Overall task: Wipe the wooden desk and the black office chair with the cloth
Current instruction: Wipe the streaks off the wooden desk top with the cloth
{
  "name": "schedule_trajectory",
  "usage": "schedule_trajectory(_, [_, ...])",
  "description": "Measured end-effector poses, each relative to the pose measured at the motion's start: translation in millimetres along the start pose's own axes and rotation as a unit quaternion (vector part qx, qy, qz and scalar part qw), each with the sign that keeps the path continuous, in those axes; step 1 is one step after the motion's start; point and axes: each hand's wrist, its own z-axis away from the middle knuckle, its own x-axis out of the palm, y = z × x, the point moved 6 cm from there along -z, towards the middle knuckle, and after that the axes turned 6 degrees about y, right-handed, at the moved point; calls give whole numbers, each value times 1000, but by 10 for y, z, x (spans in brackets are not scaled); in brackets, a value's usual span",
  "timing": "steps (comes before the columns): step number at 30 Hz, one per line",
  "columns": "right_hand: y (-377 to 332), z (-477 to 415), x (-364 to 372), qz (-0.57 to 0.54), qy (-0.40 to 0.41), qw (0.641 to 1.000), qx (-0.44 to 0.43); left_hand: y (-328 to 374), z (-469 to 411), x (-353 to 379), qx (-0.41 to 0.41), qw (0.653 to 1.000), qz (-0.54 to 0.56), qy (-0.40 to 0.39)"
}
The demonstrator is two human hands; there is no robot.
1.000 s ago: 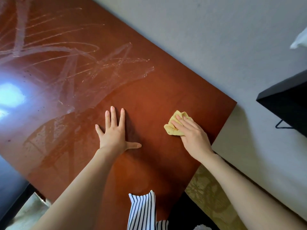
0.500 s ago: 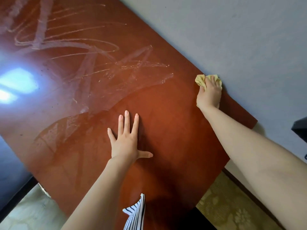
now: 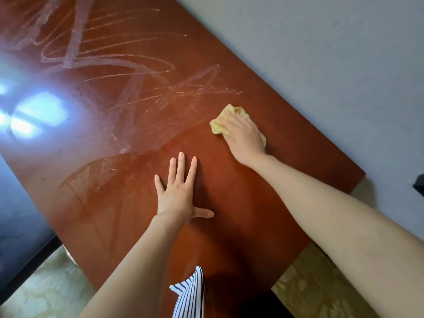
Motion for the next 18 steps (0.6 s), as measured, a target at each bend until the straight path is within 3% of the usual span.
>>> schedule_trajectory(4, [-252,517,-3,-65,0,997,-37,-14,8,3,2,1000,10,8])
schedule_trajectory(11, [-97,1399,-131,-46,13,997,-54,-27,12,15,2,1000,18,15])
schedule_trajectory(18, [661,1586,-339,10,47,994,93,4,20,11,2,1000,19,10])
